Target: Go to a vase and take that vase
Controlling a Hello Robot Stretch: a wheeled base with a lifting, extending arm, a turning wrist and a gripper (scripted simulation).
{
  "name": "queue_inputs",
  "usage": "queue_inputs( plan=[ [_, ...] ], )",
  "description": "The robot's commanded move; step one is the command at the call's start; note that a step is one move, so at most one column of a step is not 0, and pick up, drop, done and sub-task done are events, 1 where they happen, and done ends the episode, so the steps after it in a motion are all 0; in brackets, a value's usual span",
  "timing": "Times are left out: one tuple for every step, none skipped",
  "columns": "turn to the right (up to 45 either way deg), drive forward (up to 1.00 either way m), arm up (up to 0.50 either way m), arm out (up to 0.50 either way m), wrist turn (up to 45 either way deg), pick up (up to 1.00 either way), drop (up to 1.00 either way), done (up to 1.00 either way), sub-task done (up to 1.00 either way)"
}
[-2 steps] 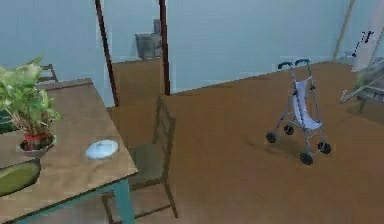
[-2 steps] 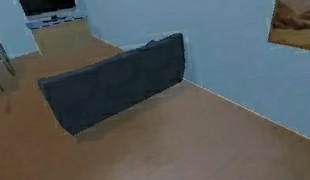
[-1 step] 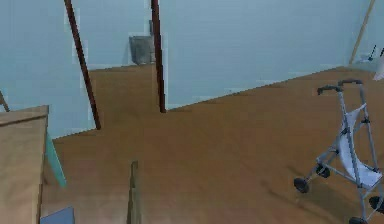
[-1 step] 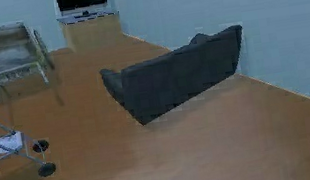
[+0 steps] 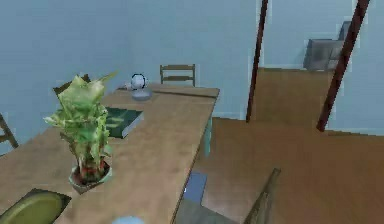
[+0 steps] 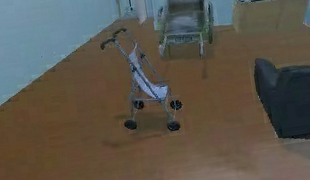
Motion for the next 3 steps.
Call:
queue_inputs(
  plan=[
    [-45.0, 0.00, 0.00, 0.00, 0.0, 0.00, 0.00, 0.00, 0.00],
    [-45.0, 0.00, 0.00, 0.00, 0.0, 0.00, 0.00, 0.00, 0.00],
    [-21.0, 0.00, 0.00, 0.00, 0.0, 0.00, 0.00, 0.00, 0.00]
  ],
)
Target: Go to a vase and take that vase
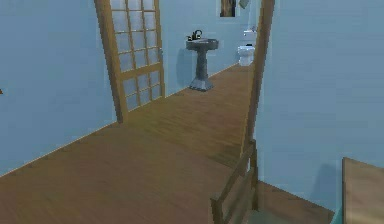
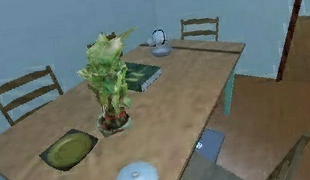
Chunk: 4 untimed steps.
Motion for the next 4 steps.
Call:
queue_inputs(
  plan=[
    [0.0, 0.00, 0.50, 0.00, 0.0, 0.00, 0.00, 0.00, 0.00],
    [0.0, 0.00, 0.38, 0.00, 0.0, 0.00, 0.00, 0.00, 0.00],
    [0.0, 0.00, 0.00, 0.10, 0.0, 0.00, 0.00, 0.00, 0.00],
    [0.0, 0.00, 0.00, 0.00, 45.0, 0.00, 0.00, 0.00, 0.00]
  ],
)
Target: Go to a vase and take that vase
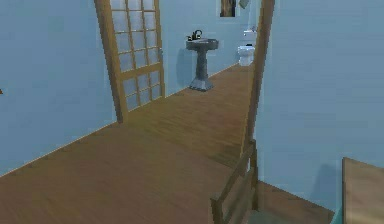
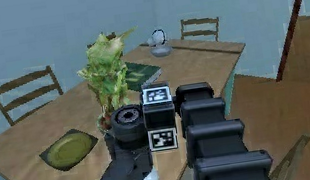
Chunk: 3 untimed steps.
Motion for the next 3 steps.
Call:
queue_inputs(
  plan=[
    [0.0, 0.00, 0.00, 0.00, 45.0, 0.00, 0.00, 0.00, 0.00],
    [0.0, 0.00, 0.00, 0.00, 45.0, 0.00, 0.00, 0.00, 0.00],
    [0.0, 0.00, 0.00, 0.00, 18.0, 0.00, 0.00, 0.00, 0.00]
  ],
)
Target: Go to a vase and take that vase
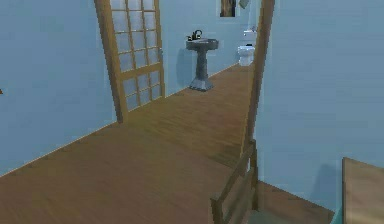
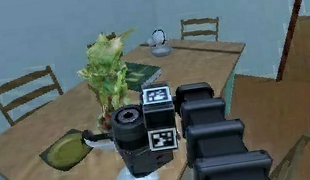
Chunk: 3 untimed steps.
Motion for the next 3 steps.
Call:
queue_inputs(
  plan=[
    [0.0, 0.00, -0.30, 0.00, 0.0, 0.00, 0.00, 0.00, 0.00],
    [0.0, 0.00, 0.00, 0.00, 0.0, 1.00, 0.00, 0.00, 0.00],
    [0.0, 0.00, 0.10, 0.00, 0.0, 0.00, 0.00, 0.00, 0.00]
  ],
)
